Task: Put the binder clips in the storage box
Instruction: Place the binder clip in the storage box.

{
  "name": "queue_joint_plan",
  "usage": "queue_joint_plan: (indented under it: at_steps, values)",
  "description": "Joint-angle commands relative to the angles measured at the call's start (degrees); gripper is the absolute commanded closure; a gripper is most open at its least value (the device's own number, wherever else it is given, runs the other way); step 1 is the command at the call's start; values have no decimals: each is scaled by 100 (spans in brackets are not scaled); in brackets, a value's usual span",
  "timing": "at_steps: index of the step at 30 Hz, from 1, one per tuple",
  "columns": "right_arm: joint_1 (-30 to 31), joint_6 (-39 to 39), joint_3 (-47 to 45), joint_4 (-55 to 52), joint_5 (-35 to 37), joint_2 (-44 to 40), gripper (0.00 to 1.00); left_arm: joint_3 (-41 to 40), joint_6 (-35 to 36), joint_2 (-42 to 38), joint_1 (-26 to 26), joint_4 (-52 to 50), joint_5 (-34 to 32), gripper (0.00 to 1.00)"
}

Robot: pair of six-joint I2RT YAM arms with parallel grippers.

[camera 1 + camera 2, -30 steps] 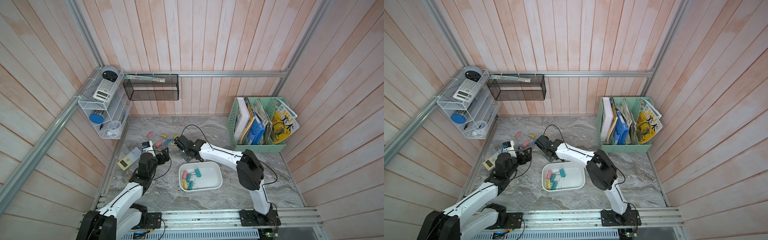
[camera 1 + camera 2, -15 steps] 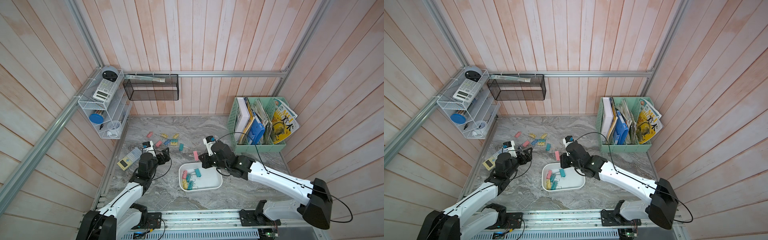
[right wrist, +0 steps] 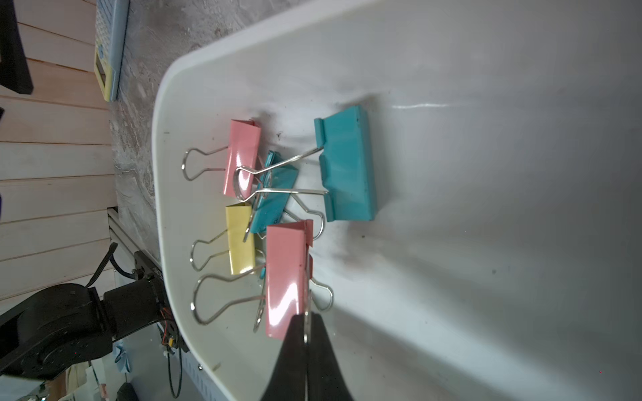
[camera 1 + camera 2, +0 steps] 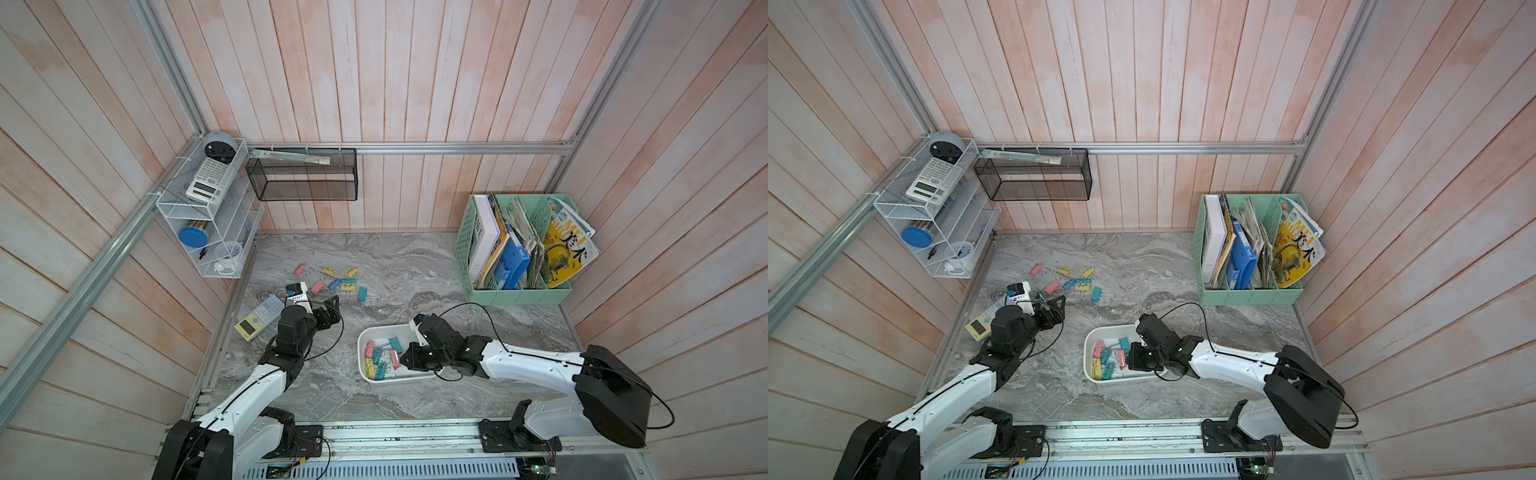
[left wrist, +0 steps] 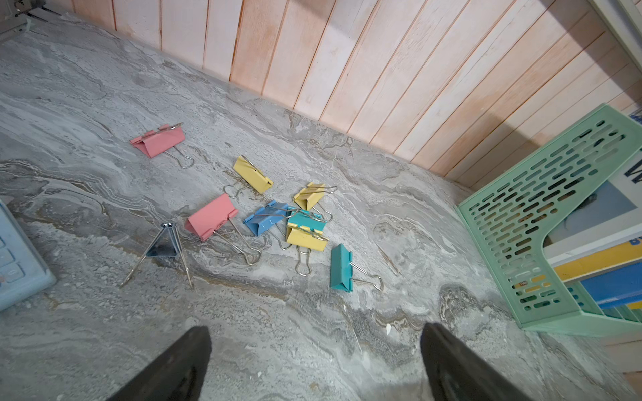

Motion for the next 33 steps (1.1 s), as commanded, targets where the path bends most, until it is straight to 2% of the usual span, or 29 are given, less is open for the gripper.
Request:
queue_joint_plan:
  at_steps: [1, 4, 6, 9, 17, 22, 26, 33]
  values:
    - [-17, 139, 214, 262, -573, 478, 100, 141, 101, 104, -13, 63, 62, 0]
    - [-12, 98, 337, 180, -678, 753, 100, 133, 100, 106, -20, 66, 56, 0]
    - [-11, 97, 309, 154, -622, 762, 95, 129, 111, 70, -26, 65, 34, 0]
    - [-4, -123, 421, -390, -404, 644, 81, 121, 125, 34, -21, 30, 23, 0]
    - [-1, -863, 867, -2193, 639, -197, 59, 120, 99, 70, -25, 65, 48, 0]
    - [-32, -1318, 1530, -2802, 1388, -367, 57, 114, 103, 35, -25, 46, 23, 0]
    - [-128, -1835, 1919, -2226, 2039, -222, 54, 87, 104, 5, -26, 72, 18, 0]
    - [-1003, -2185, 3385, -1824, 1510, 1326, 52, 104, 123, 37, -34, 66, 23, 0]
